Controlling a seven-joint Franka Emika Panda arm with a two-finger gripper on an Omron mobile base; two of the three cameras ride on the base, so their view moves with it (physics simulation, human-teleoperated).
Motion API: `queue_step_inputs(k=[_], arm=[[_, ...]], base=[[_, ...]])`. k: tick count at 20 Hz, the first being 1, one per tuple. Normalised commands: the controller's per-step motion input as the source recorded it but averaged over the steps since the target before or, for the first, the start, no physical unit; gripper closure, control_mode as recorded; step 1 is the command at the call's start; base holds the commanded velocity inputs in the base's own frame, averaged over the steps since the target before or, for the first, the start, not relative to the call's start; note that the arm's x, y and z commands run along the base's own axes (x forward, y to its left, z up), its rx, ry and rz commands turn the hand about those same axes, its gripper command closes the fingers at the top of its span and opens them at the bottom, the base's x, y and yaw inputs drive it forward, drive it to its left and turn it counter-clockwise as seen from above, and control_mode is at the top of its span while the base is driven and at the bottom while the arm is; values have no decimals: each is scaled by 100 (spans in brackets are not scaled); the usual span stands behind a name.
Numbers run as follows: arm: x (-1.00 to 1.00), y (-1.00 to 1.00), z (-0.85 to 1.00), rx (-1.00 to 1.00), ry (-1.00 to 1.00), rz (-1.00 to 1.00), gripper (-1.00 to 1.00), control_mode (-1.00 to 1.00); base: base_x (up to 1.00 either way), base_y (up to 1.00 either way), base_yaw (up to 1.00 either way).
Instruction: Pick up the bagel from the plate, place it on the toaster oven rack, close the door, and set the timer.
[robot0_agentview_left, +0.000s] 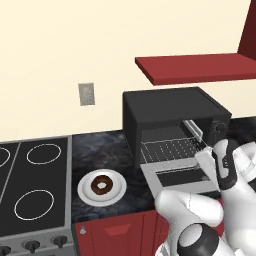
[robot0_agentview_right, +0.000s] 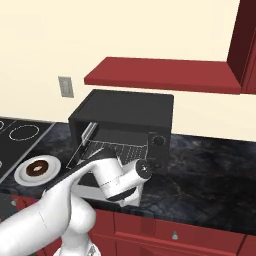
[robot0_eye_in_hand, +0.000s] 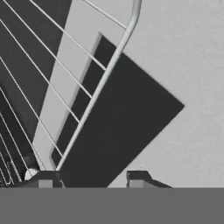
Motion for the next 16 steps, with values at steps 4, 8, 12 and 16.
queue_step_inputs(k=[4,8,12,16], arm=[[-50,33,80,-2,4,1,-100,-100],[-50,59,100,-1,0,7,-100,-100],[-39,87,94,-11,1,13,-100,-100],[0,100,70,-16,15,18,-100,-100]], base=[[0,0,0],[0,0,0],[0,0,0],[0,0,0]])
